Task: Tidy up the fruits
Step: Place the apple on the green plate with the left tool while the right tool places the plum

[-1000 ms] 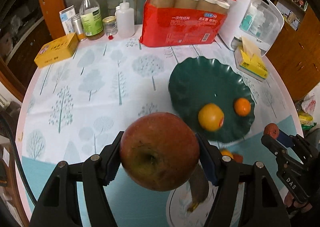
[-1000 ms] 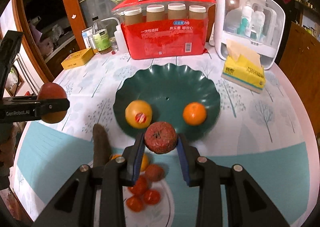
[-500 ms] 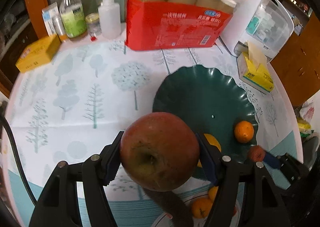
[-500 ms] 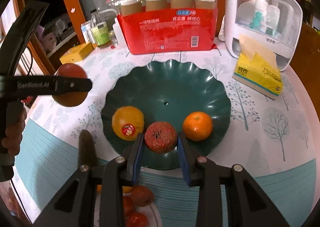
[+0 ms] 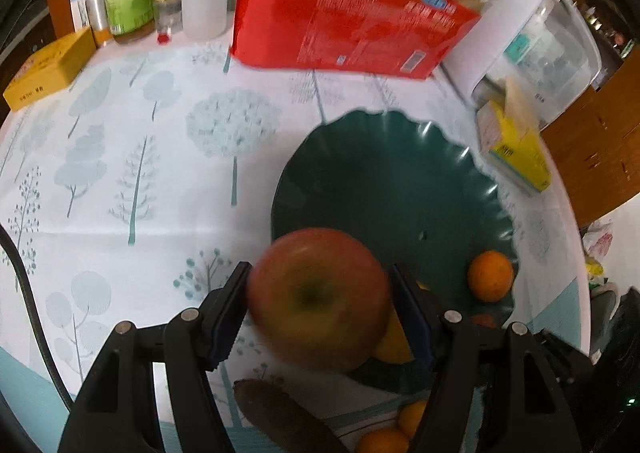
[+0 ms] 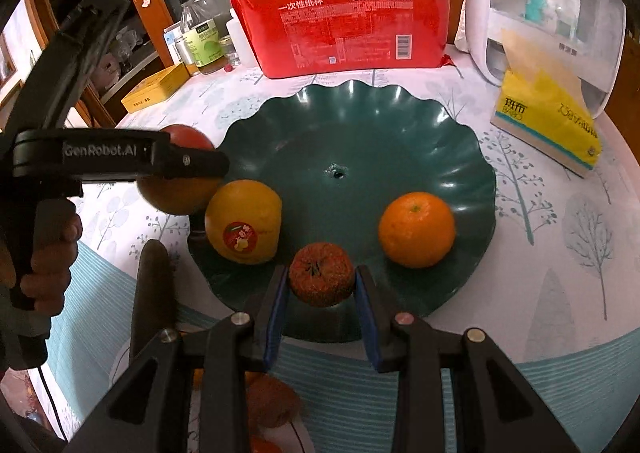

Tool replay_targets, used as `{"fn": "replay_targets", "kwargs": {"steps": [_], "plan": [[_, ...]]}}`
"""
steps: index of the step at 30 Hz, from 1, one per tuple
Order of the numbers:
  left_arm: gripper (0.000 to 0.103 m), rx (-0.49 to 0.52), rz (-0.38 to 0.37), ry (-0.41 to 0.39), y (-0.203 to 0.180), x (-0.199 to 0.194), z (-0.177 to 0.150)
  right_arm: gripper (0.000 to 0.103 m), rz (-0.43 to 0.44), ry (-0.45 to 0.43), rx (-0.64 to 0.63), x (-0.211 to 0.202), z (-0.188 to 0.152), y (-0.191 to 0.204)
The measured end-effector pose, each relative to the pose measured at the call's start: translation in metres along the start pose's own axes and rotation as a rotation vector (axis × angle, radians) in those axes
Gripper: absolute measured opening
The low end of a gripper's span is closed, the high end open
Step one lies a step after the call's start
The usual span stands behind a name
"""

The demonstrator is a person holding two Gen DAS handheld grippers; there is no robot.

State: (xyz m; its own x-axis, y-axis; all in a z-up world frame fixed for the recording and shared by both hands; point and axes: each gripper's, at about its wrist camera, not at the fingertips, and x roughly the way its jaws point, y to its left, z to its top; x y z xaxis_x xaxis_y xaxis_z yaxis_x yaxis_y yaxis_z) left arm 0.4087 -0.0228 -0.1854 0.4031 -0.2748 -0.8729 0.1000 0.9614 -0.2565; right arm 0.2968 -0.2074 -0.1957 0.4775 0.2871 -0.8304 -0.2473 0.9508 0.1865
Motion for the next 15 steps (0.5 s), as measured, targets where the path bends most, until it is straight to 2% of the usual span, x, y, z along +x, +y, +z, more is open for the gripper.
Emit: {"fn": "replay_targets", "kwargs": {"steps": [1, 2, 4, 6, 8, 9, 15], "plan": [[0.069, 0.000, -0.019, -0.010, -0.001, -0.003, 0.000, 0.033, 0.002, 0.000, 0.002, 0.001, 0.000, 0.000], [0.075, 0.002, -0.027, -0.013, -0.002, -0.005, 0.001, 0.033, 0.004, 0.003, 0.004, 0.001, 0.000, 0.000], [0.077, 0.012, -0.019, -0.017, -0.006, -0.008, 0.001, 0.035, 0.005, 0.011, 0.010, 0.003, 0.001, -0.001], [0.077, 0.013, -0.009, -0.020, -0.007, -0.011, 0.002, 0.041, 0.006, 0.012, 0.018, 0.003, 0.002, -0.001], [0.078, 0.001, -0.009, -0.017, -0.007, -0.015, 0.001, 0.057, 0.002, 0.004, 0.026, 0.000, 0.003, -0.001], [0.078, -0.006, -0.011, -0.016, -0.007, -0.018, 0.001, 0.059, -0.004, -0.003, 0.030, -0.002, 0.003, -0.001], [0.078, -0.008, 0.002, -0.046, -0.007, -0.045, -0.001, 0.061, -0.029, -0.048, 0.041, -0.025, 0.005, 0.002]]}}
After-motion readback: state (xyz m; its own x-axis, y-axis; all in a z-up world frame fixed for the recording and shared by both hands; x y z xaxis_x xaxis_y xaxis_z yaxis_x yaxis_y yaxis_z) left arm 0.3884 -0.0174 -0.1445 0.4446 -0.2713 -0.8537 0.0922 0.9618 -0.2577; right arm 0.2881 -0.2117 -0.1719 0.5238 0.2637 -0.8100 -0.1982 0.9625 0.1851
